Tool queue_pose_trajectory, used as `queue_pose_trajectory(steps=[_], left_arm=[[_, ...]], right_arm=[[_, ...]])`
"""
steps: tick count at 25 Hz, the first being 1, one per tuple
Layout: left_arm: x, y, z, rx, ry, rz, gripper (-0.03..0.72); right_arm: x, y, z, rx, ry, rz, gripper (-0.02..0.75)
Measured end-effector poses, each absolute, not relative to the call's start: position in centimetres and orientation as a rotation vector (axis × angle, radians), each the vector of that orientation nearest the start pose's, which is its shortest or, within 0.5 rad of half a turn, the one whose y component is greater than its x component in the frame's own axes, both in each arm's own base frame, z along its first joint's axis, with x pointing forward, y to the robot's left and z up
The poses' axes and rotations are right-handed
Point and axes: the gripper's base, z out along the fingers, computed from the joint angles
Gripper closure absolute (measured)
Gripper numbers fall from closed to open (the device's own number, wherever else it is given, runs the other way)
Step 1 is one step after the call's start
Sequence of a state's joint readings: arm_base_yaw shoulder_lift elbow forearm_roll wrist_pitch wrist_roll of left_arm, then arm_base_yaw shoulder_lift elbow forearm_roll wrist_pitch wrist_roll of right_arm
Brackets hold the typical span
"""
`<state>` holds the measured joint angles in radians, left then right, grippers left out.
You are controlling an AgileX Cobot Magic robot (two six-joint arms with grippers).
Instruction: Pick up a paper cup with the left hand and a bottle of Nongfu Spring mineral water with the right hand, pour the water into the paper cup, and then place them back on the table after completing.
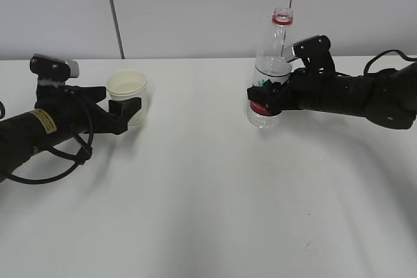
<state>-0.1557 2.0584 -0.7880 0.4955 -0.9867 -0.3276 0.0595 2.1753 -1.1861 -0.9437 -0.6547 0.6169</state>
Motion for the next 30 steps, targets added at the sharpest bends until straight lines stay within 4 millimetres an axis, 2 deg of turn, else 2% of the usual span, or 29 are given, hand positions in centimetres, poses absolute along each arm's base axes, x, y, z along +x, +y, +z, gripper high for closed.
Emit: queue_pose_trajectory(steps=[6, 18, 26, 30], left_arm=[[35.2, -9.2, 10.9, 0.398, 1.792, -0.509, 0.125], [35.2, -9.3, 10.9, 0.417, 1.789, -0.515, 0.125], [35.2, -9.3, 10.9, 0.417, 1.787, -0.516, 0.125], [35.2, -9.3, 10.9, 0.417, 1.786, -0.517, 0.125]], right_arm=[[43.0, 7.1, 11.2, -0.577, 1.952, 0.455, 0.099], [42.5, 7.1, 11.4, -0.610, 2.044, 0.469, 0.098], [41.9, 7.1, 10.8, -0.662, 2.122, 0.482, 0.098], [41.6, 7.1, 11.3, -0.691, 2.150, 0.482, 0.117]])
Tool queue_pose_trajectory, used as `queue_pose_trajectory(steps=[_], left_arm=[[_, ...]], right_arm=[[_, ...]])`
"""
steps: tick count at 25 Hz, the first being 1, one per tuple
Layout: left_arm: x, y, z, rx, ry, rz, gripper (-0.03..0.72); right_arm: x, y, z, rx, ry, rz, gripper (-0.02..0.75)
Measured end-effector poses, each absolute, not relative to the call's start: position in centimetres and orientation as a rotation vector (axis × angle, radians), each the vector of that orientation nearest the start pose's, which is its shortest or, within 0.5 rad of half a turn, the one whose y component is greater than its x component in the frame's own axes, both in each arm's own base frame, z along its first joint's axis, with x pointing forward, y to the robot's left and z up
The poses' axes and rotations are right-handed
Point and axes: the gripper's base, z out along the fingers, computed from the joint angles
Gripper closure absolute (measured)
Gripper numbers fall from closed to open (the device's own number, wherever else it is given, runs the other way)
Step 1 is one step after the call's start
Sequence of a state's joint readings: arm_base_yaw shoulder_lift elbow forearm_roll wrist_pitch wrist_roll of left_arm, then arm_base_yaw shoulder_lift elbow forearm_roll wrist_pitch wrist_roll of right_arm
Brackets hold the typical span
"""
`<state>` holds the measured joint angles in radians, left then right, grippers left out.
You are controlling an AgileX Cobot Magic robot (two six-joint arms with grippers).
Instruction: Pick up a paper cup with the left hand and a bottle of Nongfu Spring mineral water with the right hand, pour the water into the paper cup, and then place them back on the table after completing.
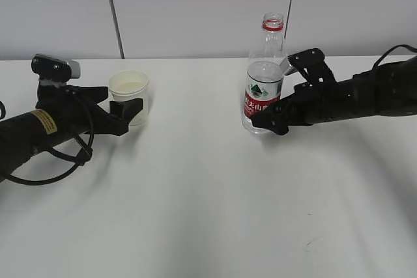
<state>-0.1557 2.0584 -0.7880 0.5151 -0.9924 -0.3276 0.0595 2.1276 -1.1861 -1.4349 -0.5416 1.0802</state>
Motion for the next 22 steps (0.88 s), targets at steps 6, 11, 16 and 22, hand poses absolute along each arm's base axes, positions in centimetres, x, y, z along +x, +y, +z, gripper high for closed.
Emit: queue_pose_trajectory(steps=[6, 11, 16, 22], left_arm=[[35.2, -9.3, 10.9, 0.417, 1.786, -0.517, 0.125], [35.2, -9.3, 10.9, 0.413, 1.787, -0.520, 0.125], [35.1, -9.3, 11.0, 0.414, 1.790, -0.525, 0.125], [35.1, -9.2, 12.0, 0.425, 1.804, -0.499, 0.125]], right_arm=[[41.3, 6.8, 12.1, -0.707, 2.188, 0.443, 0.142], [40.9, 6.6, 12.8, -0.727, 2.240, 0.418, 0.143], [40.5, 6.4, 14.1, -0.681, 2.280, 0.421, 0.145], [40.5, 6.4, 15.1, -0.646, 2.276, 0.427, 0.146]])
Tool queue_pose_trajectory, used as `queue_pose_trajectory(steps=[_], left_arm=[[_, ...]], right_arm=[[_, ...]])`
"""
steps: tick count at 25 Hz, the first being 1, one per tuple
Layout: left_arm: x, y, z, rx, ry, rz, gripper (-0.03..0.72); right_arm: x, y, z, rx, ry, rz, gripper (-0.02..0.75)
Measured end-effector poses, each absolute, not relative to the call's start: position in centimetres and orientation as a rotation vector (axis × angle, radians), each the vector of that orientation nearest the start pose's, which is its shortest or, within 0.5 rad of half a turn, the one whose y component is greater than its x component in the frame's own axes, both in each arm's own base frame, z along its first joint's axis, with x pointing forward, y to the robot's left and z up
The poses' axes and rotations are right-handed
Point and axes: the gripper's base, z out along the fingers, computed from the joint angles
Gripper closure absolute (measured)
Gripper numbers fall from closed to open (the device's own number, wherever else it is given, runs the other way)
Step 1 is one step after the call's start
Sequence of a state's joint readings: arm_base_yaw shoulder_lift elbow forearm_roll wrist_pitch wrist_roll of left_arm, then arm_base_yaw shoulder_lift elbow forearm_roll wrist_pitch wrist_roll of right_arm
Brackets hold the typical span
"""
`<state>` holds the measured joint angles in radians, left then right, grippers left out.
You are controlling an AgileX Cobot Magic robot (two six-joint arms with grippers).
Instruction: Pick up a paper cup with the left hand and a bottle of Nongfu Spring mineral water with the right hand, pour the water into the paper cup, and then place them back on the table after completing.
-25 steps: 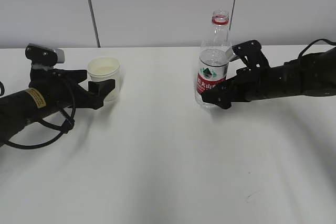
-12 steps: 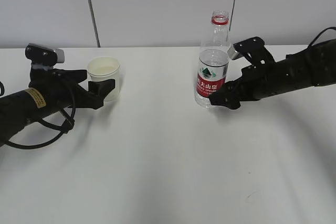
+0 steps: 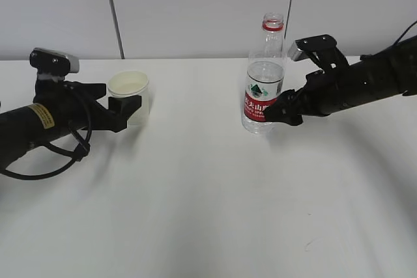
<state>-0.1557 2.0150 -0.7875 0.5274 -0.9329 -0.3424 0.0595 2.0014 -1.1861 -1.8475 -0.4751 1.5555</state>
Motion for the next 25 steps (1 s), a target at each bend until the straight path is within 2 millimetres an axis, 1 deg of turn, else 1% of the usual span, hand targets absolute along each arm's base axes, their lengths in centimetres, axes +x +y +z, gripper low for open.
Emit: queue_pose_trajectory(steps=[5, 8, 11, 14, 17, 25], left_arm=[[35.0, -9.0, 12.9, 0.410, 1.840, -0.481, 0.125], [34.9, -8.9, 13.1, 0.394, 1.867, -0.474, 0.125], [34.8, -8.7, 13.2, 0.387, 1.915, -0.457, 0.125], [34.6, -8.5, 13.6, 0.380, 1.947, -0.434, 0.125], [34.4, -8.2, 14.4, 0.349, 1.978, -0.419, 0.125], [33.3, -7.0, 16.8, 0.221, 2.121, -0.327, 0.125]], right_arm=[[40.3, 6.4, 15.8, -0.643, 2.262, 0.424, 0.146], [40.1, 6.1, 15.7, -0.632, 2.271, 0.423, 0.146], [39.6, 4.9, 15.0, -0.591, 2.307, 0.421, 0.146], [38.5, 3.4, 15.0, -0.538, 2.336, 0.414, 0.146], [37.7, 2.7, 16.1, -0.514, 2.323, 0.394, 0.146], [37.0, 2.7, 19.7, -0.520, 2.233, 0.354, 0.147]])
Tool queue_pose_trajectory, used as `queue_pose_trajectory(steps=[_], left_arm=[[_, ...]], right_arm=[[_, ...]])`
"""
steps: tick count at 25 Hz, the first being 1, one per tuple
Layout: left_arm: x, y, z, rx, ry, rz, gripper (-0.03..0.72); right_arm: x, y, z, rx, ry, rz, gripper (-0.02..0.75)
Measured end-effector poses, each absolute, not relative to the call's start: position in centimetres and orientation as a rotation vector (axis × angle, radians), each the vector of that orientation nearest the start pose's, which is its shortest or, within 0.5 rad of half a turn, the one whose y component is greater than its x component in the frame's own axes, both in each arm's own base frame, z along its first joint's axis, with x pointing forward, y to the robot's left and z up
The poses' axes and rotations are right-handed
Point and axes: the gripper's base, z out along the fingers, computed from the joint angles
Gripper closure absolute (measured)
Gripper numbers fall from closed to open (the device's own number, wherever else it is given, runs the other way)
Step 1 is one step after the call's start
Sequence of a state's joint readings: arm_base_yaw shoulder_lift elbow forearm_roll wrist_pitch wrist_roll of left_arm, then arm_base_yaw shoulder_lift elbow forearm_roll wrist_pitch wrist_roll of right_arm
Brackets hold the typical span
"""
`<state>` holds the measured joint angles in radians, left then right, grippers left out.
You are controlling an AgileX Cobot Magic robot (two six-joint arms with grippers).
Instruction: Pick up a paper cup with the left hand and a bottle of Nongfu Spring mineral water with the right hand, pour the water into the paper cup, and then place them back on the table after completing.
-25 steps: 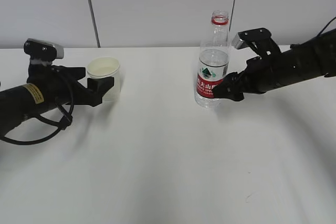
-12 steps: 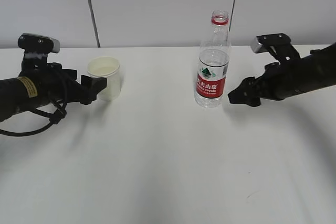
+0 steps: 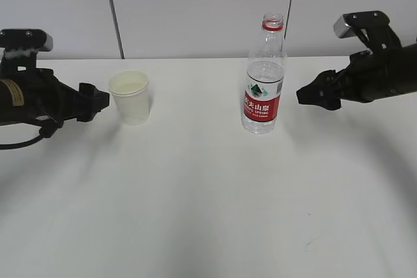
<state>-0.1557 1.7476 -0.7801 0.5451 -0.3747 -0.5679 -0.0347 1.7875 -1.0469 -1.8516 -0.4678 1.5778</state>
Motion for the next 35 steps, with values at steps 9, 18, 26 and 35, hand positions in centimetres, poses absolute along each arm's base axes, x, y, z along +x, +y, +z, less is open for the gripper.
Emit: queue_pose_trajectory(steps=[9, 18, 26, 35], left_arm=[[30.9, -4.6, 18.5, -0.082, 2.381, -0.142, 0.137], [29.1, -4.5, 20.1, -0.250, 2.732, -0.032, 0.231], [28.7, -5.7, 22.7, -0.125, 2.949, -0.120, 0.240], [27.2, -4.6, 24.8, -0.046, 3.102, 0.066, 0.251]], right_arm=[[36.2, 2.2, 23.4, -0.494, 2.139, 0.255, 0.148], [35.7, 1.9, 25.6, -0.472, 2.080, 0.190, 0.148], [35.8, 1.5, 25.7, -0.438, 2.079, 0.136, 0.148], [36.0, 1.0, 25.7, -0.333, 2.092, 0.128, 0.148]])
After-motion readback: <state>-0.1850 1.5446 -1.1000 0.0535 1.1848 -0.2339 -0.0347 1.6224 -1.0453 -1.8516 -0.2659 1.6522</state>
